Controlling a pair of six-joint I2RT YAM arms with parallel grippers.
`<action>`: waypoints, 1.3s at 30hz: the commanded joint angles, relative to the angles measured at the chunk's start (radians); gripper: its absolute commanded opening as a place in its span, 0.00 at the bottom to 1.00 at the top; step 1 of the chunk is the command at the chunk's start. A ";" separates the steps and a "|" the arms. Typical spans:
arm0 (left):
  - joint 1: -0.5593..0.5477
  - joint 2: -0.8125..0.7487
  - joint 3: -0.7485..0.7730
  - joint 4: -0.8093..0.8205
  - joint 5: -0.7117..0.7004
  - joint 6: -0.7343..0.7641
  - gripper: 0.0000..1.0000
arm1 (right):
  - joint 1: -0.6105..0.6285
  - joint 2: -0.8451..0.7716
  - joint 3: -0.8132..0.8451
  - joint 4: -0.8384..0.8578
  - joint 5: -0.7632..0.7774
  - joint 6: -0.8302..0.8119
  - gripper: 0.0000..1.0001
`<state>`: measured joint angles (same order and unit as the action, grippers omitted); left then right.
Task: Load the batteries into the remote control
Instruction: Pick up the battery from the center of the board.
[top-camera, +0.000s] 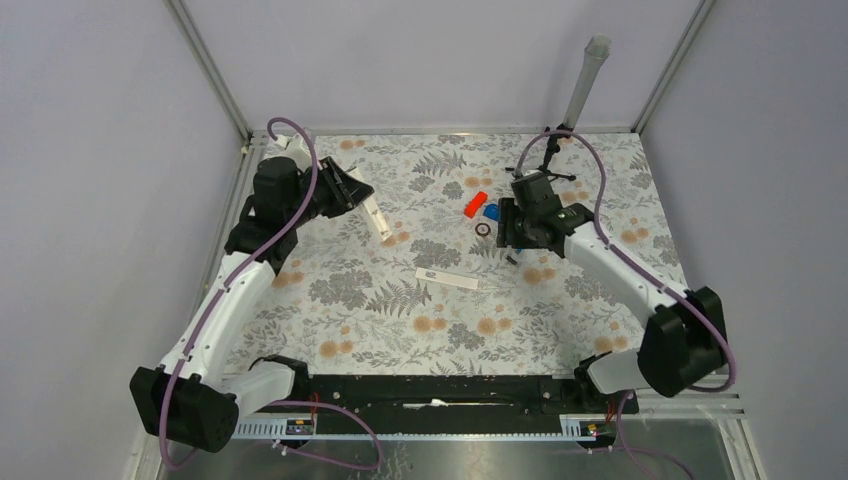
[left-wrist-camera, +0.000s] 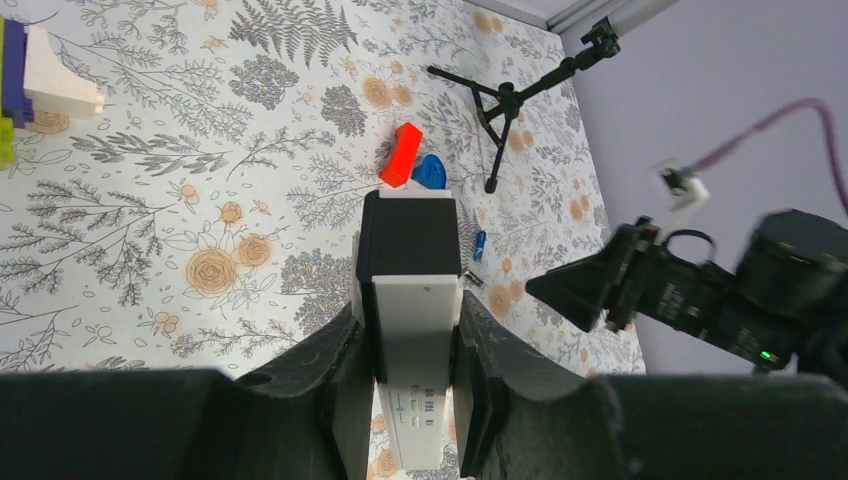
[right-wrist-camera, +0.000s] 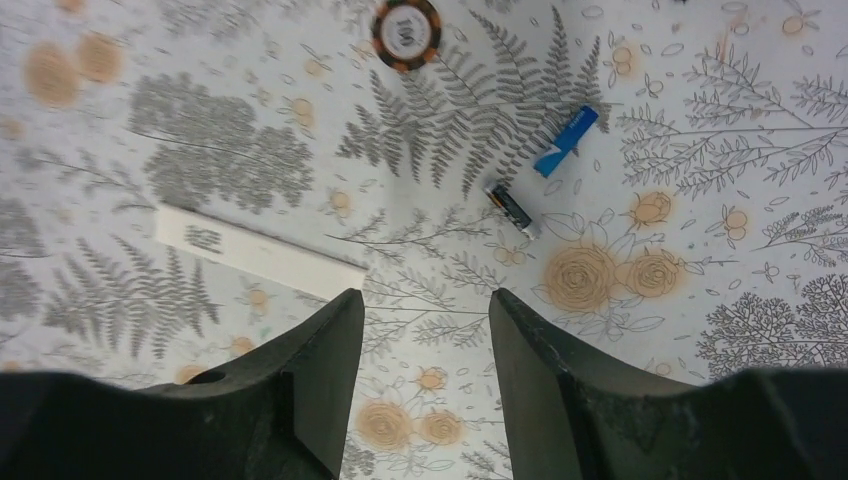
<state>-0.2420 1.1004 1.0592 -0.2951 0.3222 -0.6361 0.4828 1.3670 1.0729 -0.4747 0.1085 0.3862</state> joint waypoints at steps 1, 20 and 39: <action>0.007 -0.027 0.007 0.063 0.061 0.025 0.12 | -0.035 0.099 0.024 -0.092 -0.008 -0.082 0.56; 0.018 -0.032 0.007 0.071 0.103 0.011 0.15 | -0.114 0.391 0.112 -0.047 0.166 0.161 0.63; 0.027 -0.042 0.003 0.094 0.151 0.045 0.17 | -0.139 0.548 0.191 -0.039 0.310 0.308 0.41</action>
<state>-0.2230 1.0805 1.0531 -0.2760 0.4423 -0.6086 0.3634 1.8988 1.2434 -0.5129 0.3592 0.6621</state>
